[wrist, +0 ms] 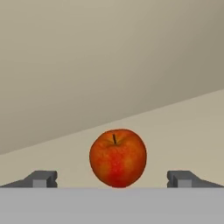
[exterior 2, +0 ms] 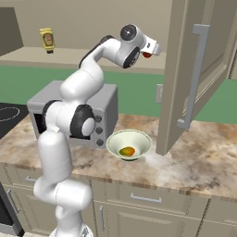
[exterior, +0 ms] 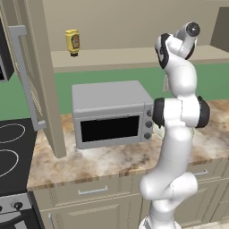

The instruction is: Open the cabinet. Pick the mango and apple from the cabinet and place them into the bowl. Then close the cabinet.

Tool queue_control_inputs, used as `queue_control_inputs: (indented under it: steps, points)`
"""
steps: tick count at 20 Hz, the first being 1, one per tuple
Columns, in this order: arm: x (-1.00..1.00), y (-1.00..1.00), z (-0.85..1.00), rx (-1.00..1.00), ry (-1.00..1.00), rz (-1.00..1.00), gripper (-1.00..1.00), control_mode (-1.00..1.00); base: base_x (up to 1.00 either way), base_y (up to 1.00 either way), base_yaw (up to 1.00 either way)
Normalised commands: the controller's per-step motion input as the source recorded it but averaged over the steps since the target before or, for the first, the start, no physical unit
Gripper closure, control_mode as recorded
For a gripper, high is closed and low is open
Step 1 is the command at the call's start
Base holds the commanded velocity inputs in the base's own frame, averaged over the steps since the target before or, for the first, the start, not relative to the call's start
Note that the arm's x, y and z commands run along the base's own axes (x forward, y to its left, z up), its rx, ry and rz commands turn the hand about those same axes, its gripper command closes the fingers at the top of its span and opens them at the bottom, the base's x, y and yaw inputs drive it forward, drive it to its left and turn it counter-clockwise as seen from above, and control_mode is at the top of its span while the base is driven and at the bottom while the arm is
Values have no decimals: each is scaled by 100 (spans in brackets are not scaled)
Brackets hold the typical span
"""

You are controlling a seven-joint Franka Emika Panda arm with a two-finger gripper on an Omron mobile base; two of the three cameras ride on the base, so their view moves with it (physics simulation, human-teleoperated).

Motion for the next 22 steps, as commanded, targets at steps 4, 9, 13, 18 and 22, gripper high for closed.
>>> queue_control_inputs:
  steps: [4,9,13,18,22]
  points:
    - [23,-5,0,0,1,0,-100,-100,0,0,0]
    - [18,-8,-2,0,1,0,-100,-100,0,0,0]
    - [12,-5,-2,0,1,0,-100,-100,0,0,0]
    - [5,-2,-17,0,7,0,-100,-100,0,0,0]
    - [8,0,-29,-1,9,0,-100,-100,0,0,0]
